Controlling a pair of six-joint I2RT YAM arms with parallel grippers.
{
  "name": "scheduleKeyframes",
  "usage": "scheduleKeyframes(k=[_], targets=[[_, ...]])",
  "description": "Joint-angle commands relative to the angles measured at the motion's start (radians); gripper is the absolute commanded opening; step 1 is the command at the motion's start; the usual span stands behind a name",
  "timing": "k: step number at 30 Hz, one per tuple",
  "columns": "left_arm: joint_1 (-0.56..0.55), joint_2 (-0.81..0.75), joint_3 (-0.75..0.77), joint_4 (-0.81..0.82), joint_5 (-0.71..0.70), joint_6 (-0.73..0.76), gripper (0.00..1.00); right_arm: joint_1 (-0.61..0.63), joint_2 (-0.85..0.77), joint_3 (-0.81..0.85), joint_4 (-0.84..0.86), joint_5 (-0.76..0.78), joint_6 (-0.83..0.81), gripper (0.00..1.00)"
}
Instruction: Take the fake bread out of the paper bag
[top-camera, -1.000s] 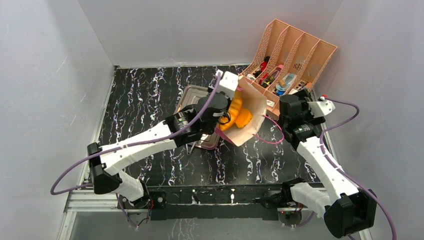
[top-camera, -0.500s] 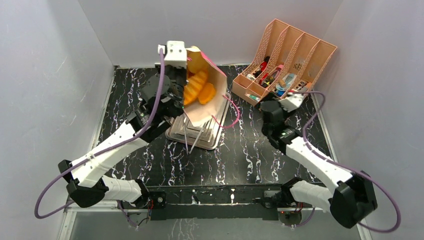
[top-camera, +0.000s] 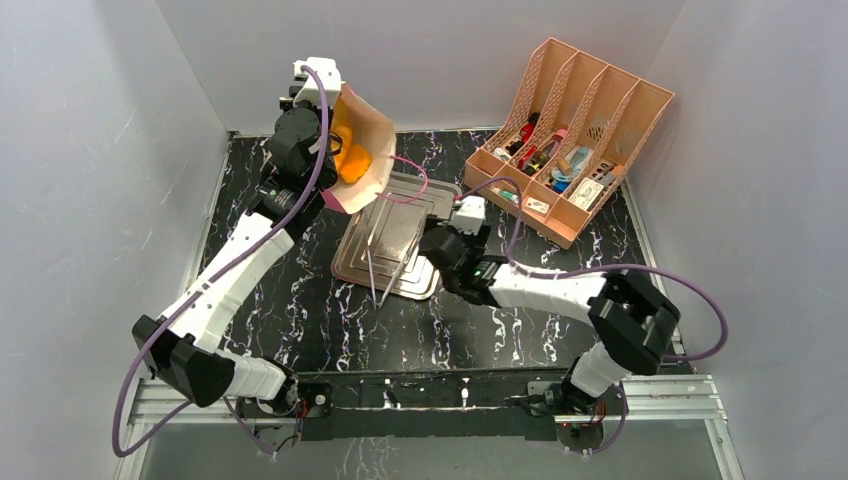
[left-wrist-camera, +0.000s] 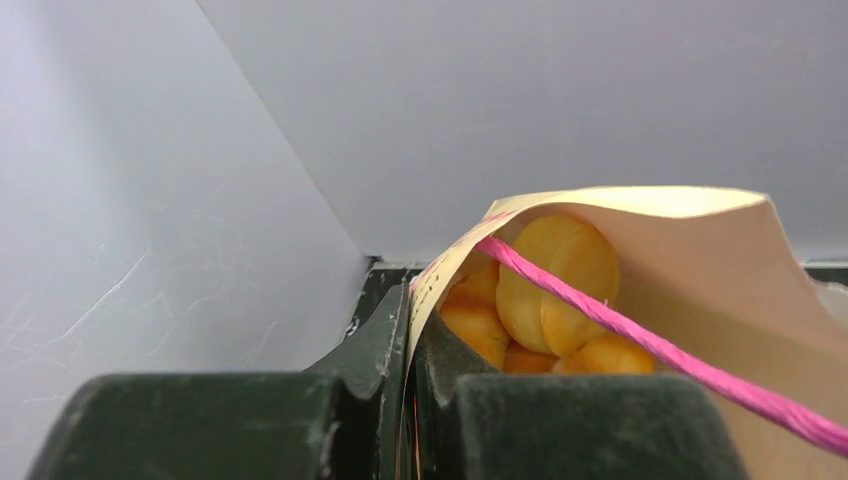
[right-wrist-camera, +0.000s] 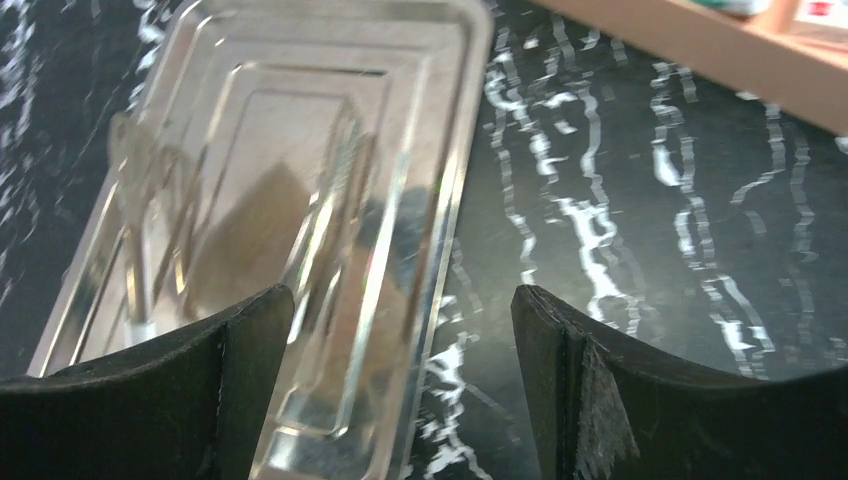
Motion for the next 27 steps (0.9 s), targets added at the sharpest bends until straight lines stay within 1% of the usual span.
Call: scheduleKeyframes(k=[1, 5, 9, 16, 21, 27], targets=[[0.106, -0.001, -0.036, 0.097, 0.112, 0.014, 0.0, 0.085, 0.07, 0.098, 0.051, 0.035, -0.001, 0.81], [0.196, 0.014, -0.089, 0.132, 0.174, 0.001, 0.0, 0.144, 0.144, 0.162, 0.041, 0.033, -0.002, 0.83], [0.245, 0.013, -0.165, 0.205, 0.209, 0.0, 0.0, 0.18, 0.206, 0.202, 0.048, 0.016, -0.004, 0.86], [0.274, 0.015, -0.289, 0.327, 0.217, 0.011, 0.0, 0.231, 0.328, 0.279, 0.053, 0.0, -0.03, 0.87], [0.301, 0.015, -0.343, 0.362, 0.213, -0.002, 0.0, 0.249, 0.397, 0.323, 0.052, -0.013, -0.036, 0.88], [0.319, 0.008, -0.395, 0.392, 0.222, -0.009, 0.0, 0.261, 0.454, 0.361, 0.042, -0.021, -0.04, 0.92]])
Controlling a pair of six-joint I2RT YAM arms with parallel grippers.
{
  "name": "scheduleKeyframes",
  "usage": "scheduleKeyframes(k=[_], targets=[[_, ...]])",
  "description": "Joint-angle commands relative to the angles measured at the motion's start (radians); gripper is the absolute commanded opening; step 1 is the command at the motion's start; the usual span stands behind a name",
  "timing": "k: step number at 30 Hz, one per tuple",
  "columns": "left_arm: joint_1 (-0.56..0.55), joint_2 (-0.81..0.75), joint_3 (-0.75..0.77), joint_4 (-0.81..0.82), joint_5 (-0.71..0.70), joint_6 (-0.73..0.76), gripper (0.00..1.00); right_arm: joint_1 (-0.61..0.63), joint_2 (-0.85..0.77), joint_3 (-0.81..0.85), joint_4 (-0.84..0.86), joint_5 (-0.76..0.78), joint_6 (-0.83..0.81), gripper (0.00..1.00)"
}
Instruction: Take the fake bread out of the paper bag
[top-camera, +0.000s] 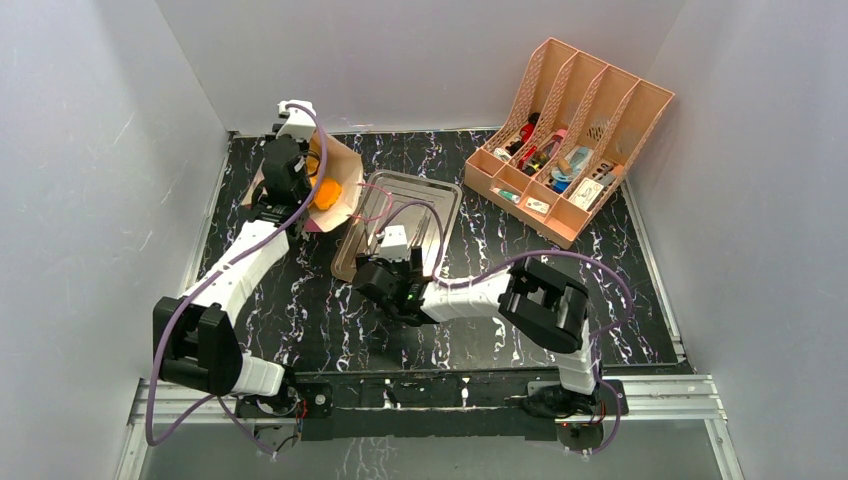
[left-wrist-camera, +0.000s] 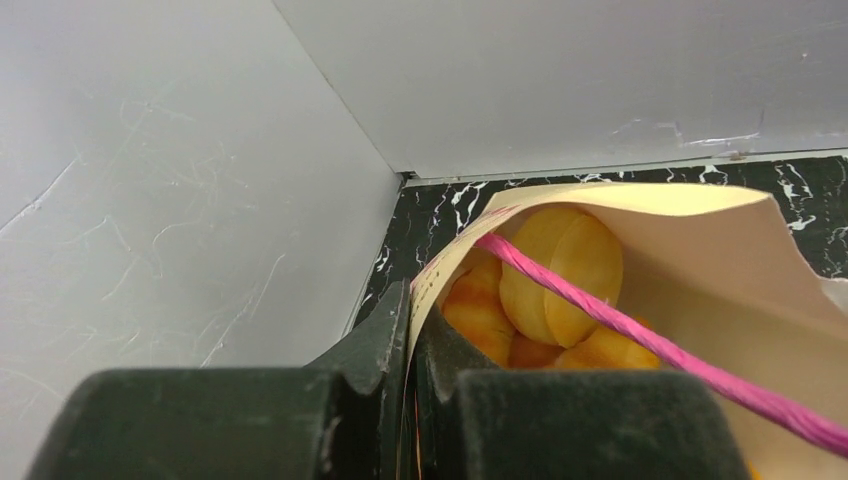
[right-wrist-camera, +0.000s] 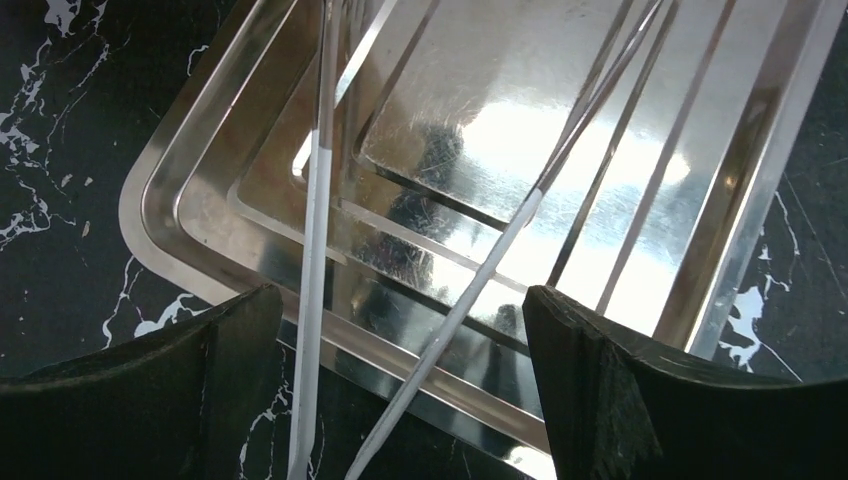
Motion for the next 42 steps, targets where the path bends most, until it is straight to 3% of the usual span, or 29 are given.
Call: scheduleKeyframes(k=[1, 11, 20, 25, 30, 42], targets=[[0.016, -0.032, -0.012, 0.132, 0.01, -0.011, 0.0, 0.008, 0.032, 0.07, 0.025, 0.012, -0.016, 0.92], [0.031, -0.051, -0.07, 0.154, 0.022, -0.032, 0.0, 0.006, 0.105, 0.125, 0.005, 0.03, -0.036, 0.9], [0.039, -0.081, -0.129, 0.167, 0.032, -0.038, 0.0, -0.006, 0.142, 0.132, 0.009, 0.035, -0.046, 0.74], [0.039, -0.113, -0.162, 0.167, 0.036, -0.036, 0.0, -0.008, 0.127, 0.112, 0.014, 0.04, -0.046, 0.56], [0.042, -0.146, -0.209, 0.164, 0.055, -0.047, 0.0, -0.008, 0.061, 0.048, 0.024, 0.044, -0.035, 0.46], [0.041, -0.156, -0.206, 0.119, 0.113, -0.084, 0.0, -0.006, -0.252, -0.196, 0.04, 0.074, -0.008, 0.42]])
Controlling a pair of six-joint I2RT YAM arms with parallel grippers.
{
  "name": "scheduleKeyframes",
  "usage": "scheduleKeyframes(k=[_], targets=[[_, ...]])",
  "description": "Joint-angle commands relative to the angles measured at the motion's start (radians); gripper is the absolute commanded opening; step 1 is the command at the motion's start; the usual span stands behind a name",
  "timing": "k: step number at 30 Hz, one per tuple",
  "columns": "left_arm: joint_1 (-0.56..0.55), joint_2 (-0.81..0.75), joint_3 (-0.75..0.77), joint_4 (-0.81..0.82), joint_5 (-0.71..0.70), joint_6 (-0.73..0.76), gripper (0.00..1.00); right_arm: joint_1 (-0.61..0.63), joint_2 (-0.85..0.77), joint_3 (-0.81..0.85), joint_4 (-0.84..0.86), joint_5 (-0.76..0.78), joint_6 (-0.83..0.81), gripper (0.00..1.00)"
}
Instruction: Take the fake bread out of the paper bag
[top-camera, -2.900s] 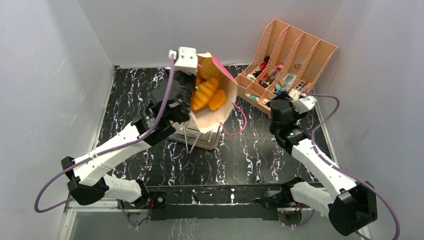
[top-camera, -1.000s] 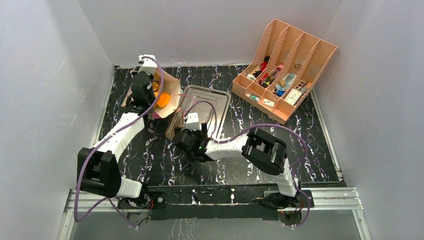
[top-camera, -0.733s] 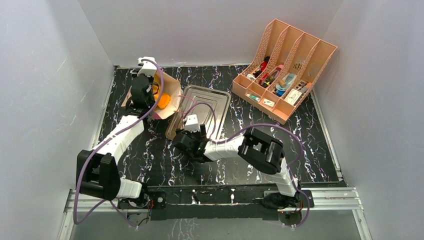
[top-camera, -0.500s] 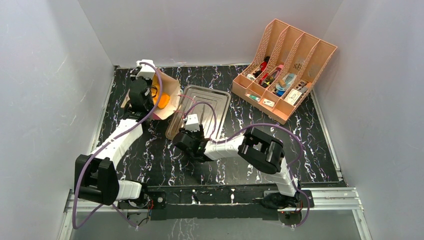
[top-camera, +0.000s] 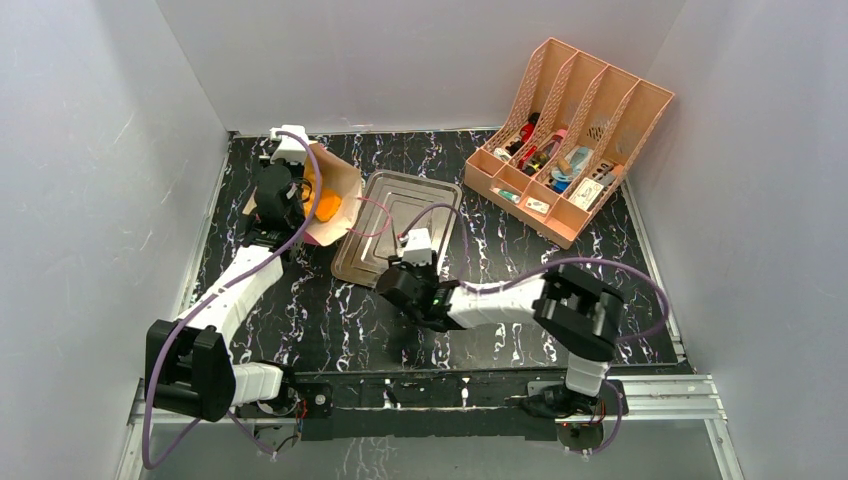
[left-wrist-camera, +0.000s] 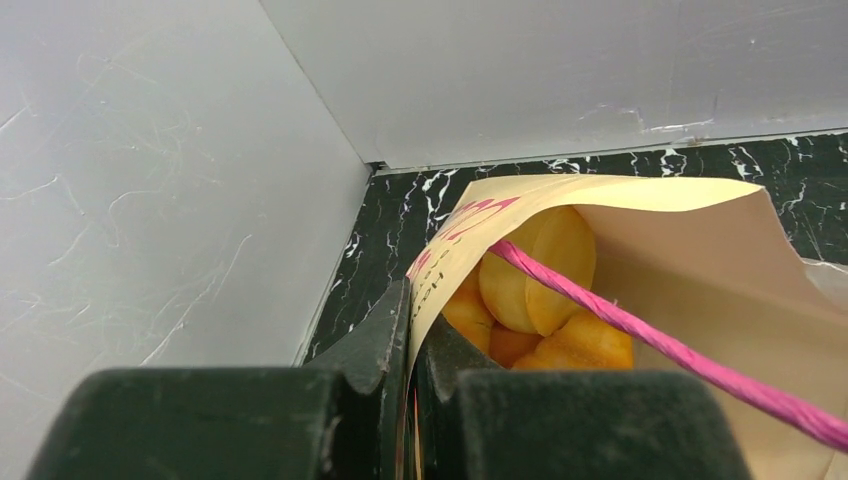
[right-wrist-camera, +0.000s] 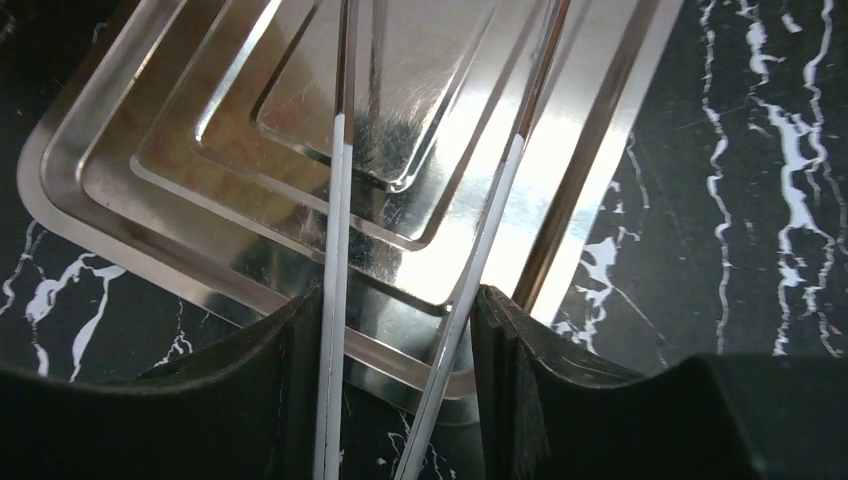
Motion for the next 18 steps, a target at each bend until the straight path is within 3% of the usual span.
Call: scheduleKeyframes(k=[1, 18], targets=[[0.007, -0.034, 0.012, 0.003, 0.028, -0.026, 0.0, -0.002, -0.157, -0.047, 0.046, 0.044, -0.005, 0.42], [0.003, -0.055, -0.053, -0.012, 0.138, -0.009, 0.0, -0.003, -0.581, -0.172, -0.044, -0.046, -0.111, 0.33]])
